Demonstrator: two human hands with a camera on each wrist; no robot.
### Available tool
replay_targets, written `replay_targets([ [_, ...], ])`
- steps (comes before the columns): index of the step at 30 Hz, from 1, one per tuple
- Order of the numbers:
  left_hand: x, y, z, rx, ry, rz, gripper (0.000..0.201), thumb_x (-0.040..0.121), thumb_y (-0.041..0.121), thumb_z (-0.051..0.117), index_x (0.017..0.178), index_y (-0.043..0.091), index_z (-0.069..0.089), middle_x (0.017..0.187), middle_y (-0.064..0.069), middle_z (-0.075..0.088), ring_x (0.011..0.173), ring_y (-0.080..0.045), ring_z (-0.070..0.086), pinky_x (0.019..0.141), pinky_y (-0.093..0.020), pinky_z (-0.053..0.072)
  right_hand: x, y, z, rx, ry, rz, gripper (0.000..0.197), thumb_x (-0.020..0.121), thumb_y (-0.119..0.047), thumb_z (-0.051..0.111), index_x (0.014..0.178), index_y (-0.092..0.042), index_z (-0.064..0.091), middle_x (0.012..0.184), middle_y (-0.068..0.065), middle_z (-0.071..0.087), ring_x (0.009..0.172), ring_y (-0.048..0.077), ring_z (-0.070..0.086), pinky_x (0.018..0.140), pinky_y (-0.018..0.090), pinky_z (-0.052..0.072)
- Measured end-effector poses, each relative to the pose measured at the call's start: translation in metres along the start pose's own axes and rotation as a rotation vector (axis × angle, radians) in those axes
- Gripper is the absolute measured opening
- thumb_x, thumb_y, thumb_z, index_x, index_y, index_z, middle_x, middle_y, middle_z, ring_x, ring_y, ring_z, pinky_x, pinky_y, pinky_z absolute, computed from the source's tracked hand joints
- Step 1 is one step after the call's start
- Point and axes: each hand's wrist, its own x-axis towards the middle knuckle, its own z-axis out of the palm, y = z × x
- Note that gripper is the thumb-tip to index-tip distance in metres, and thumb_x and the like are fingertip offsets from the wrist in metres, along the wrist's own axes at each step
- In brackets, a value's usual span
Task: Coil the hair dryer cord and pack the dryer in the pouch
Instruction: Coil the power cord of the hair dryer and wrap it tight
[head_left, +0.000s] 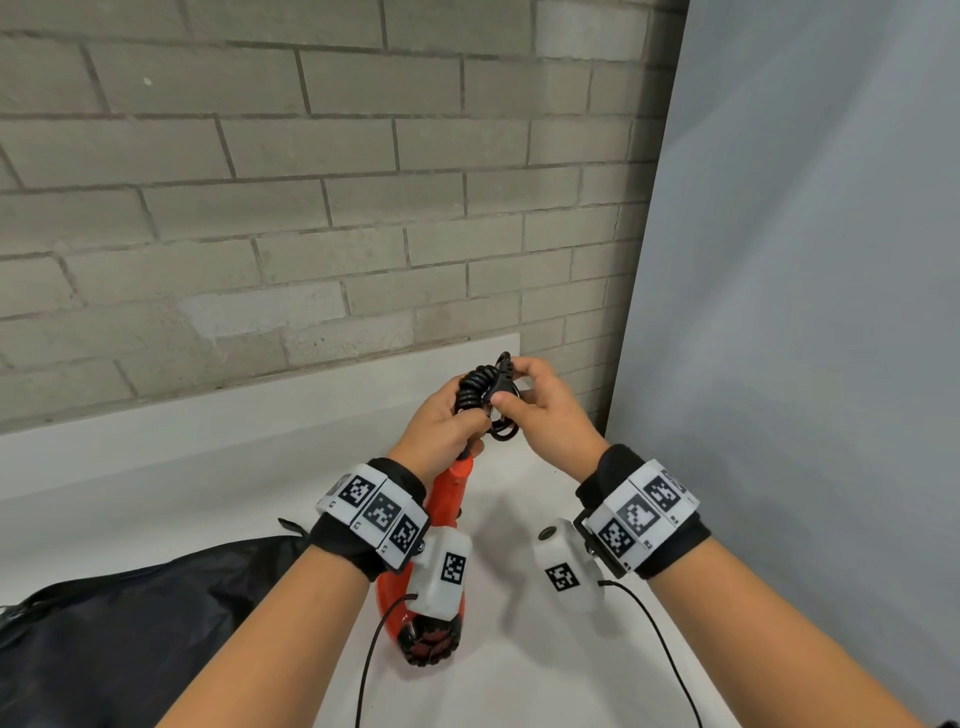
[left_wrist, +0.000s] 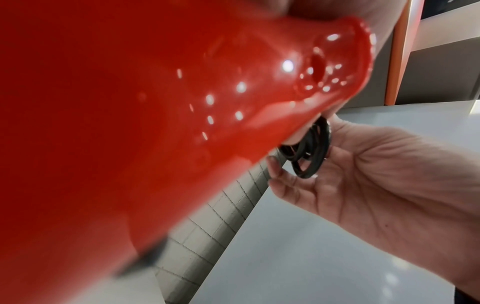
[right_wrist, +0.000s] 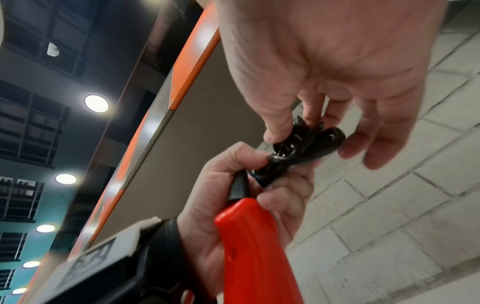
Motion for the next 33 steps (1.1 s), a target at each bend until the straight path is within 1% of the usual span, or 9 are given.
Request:
replay_targets([
  [3, 0.000, 0.000, 0.002, -0.009, 0.004, -0.011, 0.034, 0.074, -0.001, 0.047, 0.099, 0.022, 0.055, 0.062, -0.002, 0.042, 0.043, -0.006, 0.041, 0.046, -0.022, 0.037, -0.005, -0.001, 0.003, 0.057, 0.049, 0.008, 0.031, 0.084, -0.014, 0.060, 0.109, -0.022, 0.045, 0.122, 0.017, 0.053, 0.096, 0.041, 0.059, 0.086, 0.048, 0.050],
  [6, -0.001, 0.002, 0.001, -0.013, 0.000, 0.002, 0.036, 0.073, -0.001, 0.047, 0.099, 0.023, 0.054, 0.061, -0.002, 0.043, 0.044, -0.007, 0.040, 0.045, -0.021, 0.037, -0.011, -0.004, 0.007, 0.050, 0.105, -0.011, 0.037, 0.074, -0.029, 0.062, 0.107, -0.026, 0.045, 0.118, 0.016, 0.055, 0.095, 0.037, 0.059, 0.085, 0.048, 0.051],
  [10, -0.002, 0.001, 0.001, -0.043, -0.019, 0.006, 0.040, 0.067, 0.004, 0.051, 0.103, 0.020, 0.052, 0.058, 0.002, 0.046, 0.043, -0.006, 0.040, 0.044, -0.019, 0.038, -0.012, -0.006, 0.009, 0.031, 0.139, -0.033, 0.031, 0.067, -0.033, 0.062, 0.090, -0.040, 0.044, 0.111, 0.010, 0.057, 0.089, 0.042, 0.059, 0.081, 0.056, 0.050],
  [13, 0.000, -0.001, 0.001, -0.010, 0.001, 0.017, 0.026, 0.082, 0.012, 0.058, 0.106, 0.021, 0.053, 0.068, 0.000, 0.053, 0.044, -0.006, 0.043, 0.047, -0.021, 0.040, -0.011, -0.006, 0.007, 0.027, 0.129, -0.015, 0.027, 0.070, -0.026, 0.065, 0.082, -0.037, 0.044, 0.104, 0.018, 0.061, 0.085, 0.048, 0.059, 0.077, 0.057, 0.051],
  [16, 0.001, 0.000, 0.005, 0.044, 0.043, 0.040, 0.015, 0.093, 0.027, 0.046, 0.106, 0.029, 0.055, 0.080, -0.005, 0.057, 0.048, -0.009, 0.044, 0.050, -0.023, 0.040, -0.012, -0.005, 0.005, 0.019, 0.140, -0.004, 0.027, 0.078, -0.012, 0.065, 0.084, -0.027, 0.043, 0.101, 0.021, 0.062, 0.086, 0.041, 0.063, 0.078, 0.055, 0.053],
  [19, 0.003, 0.002, 0.008, 0.050, 0.079, 0.061, 0.017, 0.093, 0.022, 0.046, 0.107, 0.027, 0.055, 0.083, -0.007, 0.059, 0.051, -0.014, 0.043, 0.046, -0.020, 0.041, -0.013, -0.003, 0.005, -0.003, 0.150, -0.016, 0.027, 0.076, -0.017, 0.064, 0.093, -0.020, 0.043, 0.102, 0.018, 0.062, 0.089, 0.033, 0.064, 0.079, 0.050, 0.055],
  [22, 0.005, 0.002, 0.008, 0.050, 0.072, 0.069, 0.019, 0.092, 0.015, 0.048, 0.108, 0.024, 0.055, 0.079, -0.008, 0.057, 0.044, -0.009, 0.043, 0.042, -0.017, 0.039, -0.012, -0.001, 0.004, -0.055, 0.181, -0.028, 0.030, 0.078, -0.015, 0.064, 0.099, -0.016, 0.042, 0.104, 0.013, 0.059, 0.092, 0.025, 0.061, 0.077, 0.040, 0.055],
  [27, 0.006, 0.002, 0.009, 0.064, 0.064, 0.063, 0.022, 0.091, 0.011, 0.049, 0.109, 0.023, 0.056, 0.077, -0.009, 0.057, 0.042, -0.009, 0.043, 0.044, -0.020, 0.041, -0.013, 0.000, 0.008, -0.127, 0.254, -0.092, 0.028, 0.079, -0.010, 0.062, 0.100, -0.004, 0.043, 0.100, 0.011, 0.050, 0.081, 0.014, 0.048, 0.066, 0.019, 0.044],
  [33, 0.004, 0.003, 0.008, 0.080, 0.061, 0.059, 0.033, 0.087, 0.004, 0.053, 0.112, 0.026, 0.058, 0.081, -0.009, 0.060, 0.043, -0.012, 0.043, 0.045, -0.022, 0.040, -0.008, 0.007, 0.004, -0.125, 0.311, -0.063, 0.029, 0.077, -0.002, 0.062, 0.087, -0.013, 0.037, 0.088, 0.003, 0.048, 0.076, 0.013, 0.048, 0.058, 0.012, 0.041],
])
